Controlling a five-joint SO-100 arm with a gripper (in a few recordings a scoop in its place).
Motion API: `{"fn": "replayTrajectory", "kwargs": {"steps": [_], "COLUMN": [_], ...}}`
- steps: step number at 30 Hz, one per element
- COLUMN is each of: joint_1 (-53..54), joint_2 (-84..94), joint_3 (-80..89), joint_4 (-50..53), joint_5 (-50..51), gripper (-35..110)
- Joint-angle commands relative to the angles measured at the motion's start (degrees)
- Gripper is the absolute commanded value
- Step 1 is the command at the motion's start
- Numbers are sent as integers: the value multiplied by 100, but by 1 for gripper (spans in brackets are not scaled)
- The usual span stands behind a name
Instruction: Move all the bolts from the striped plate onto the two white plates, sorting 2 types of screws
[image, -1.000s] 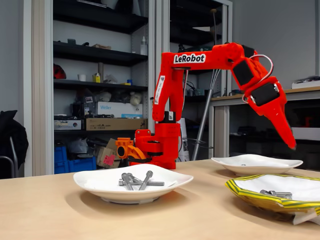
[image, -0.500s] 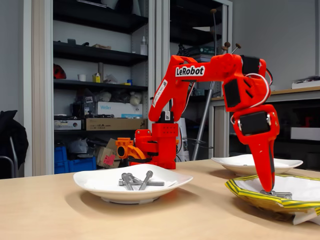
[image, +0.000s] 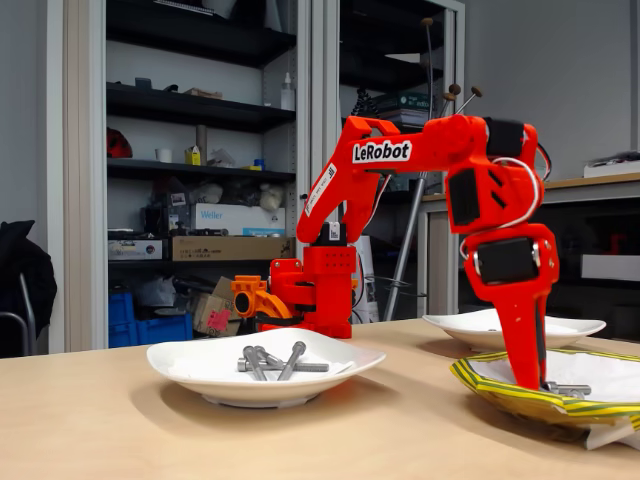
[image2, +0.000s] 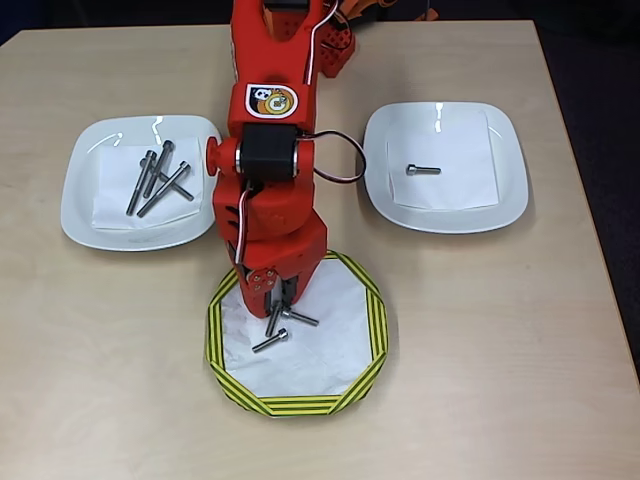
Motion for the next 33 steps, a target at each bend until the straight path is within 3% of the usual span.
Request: {"fn": "replayTrajectory", "kwargs": {"steps": [1, 9, 20, 27, 33], "joint_1": [149, 220, -211, -791, -1890], "joint_2": [-44, -343, 413, 1731, 3568], "joint_3": [-229, -598, -932, 62, 2276], "joint_4": [0, 123, 1371, 1723, 1433], "joint_5": [105, 105, 352, 940, 2320], "gripper": [8, 0, 0, 0, 0]}}
